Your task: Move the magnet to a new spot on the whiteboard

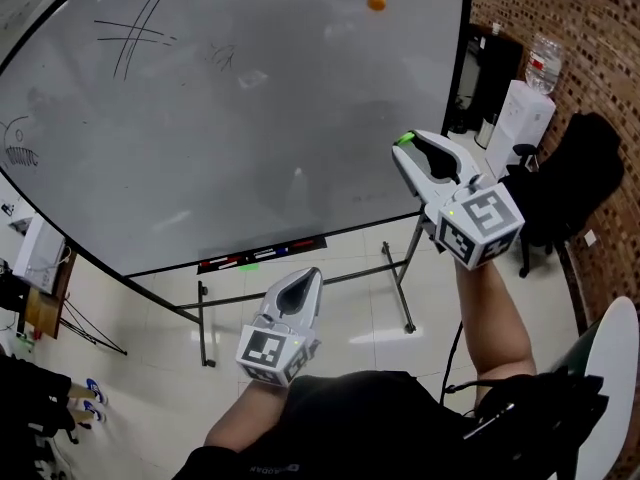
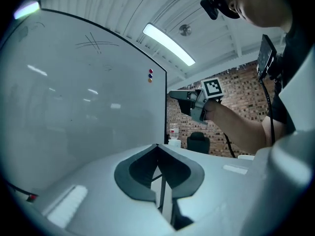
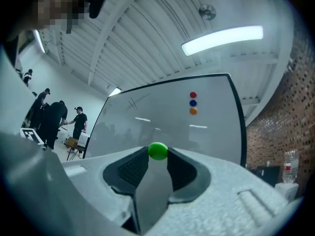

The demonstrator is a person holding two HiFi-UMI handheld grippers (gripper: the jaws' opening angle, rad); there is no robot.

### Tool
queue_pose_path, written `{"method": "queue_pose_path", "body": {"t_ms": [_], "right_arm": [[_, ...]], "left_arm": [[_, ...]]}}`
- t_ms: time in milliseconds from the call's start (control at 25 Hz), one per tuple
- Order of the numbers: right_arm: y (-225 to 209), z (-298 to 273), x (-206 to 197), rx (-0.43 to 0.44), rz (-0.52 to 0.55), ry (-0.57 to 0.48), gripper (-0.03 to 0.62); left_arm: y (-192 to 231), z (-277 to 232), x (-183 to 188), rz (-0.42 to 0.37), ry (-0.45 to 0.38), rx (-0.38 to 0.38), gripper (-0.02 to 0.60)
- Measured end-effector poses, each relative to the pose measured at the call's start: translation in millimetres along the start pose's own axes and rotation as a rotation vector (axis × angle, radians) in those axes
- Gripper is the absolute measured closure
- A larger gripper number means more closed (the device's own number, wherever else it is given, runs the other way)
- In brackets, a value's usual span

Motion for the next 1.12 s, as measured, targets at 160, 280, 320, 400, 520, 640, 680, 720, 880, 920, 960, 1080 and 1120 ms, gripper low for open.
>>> {"method": "queue_pose_path", "body": {"t_ms": [160,280,320,400,520,640,680,720,880,920,960,1080,1120], "right_arm": [[-40,-38,19,-0.006,0.067,0.044,0.485],[-64,-61,30,-0.054,0.082,0.061,0.485],[-73,-70,35,-0.076,0.087,0.066,0.485],[-91,-86,44,-0.128,0.095,0.074,0.485],[-113,-104,50,-0.181,0.079,0.086,0.485],[-125,-115,56,-0.205,0.117,0.128,0.485],[-127,-118,57,-0.218,0.134,0.146,0.485],[-130,-119,56,-0.234,0.145,0.162,0.485],[-139,-120,49,-0.282,0.168,0.202,0.485],[-140,-121,49,-0.282,0.170,0.203,0.485],[-141,-123,49,-0.283,0.172,0.200,0.485],[-143,-126,50,-0.293,0.174,0.197,0.485],[-145,-126,50,-0.298,0.171,0.201,0.485]], "left_arm": [[6,0,-11,-0.020,0.027,0.047,0.566],[17,5,-18,-0.023,0.034,0.070,0.566],[20,3,-16,-0.021,0.028,0.074,0.566],[21,1,-12,-0.019,0.020,0.072,0.566],[24,2,-10,-0.012,0.008,0.067,0.566],[29,0,-13,0.003,0.011,0.068,0.566],[30,0,-13,0.003,0.012,0.067,0.566],[32,1,-13,0.000,0.012,0.066,0.566],[39,2,-13,-0.006,0.010,0.070,0.566],[42,2,-12,-0.006,0.009,0.074,0.566],[45,2,-11,-0.006,0.007,0.078,0.566],[50,1,-10,-0.003,0.005,0.082,0.566],[50,0,-9,-0.003,0.006,0.082,0.566]]}}
Point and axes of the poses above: the fingertips, and each gripper's own axes: z backward along the fingers, y to its left, x out of its top, the point moved 3 cm from there along z, backward along the fingers, and after that the axes turned 14 degrees about x, right-handed, at the moved point
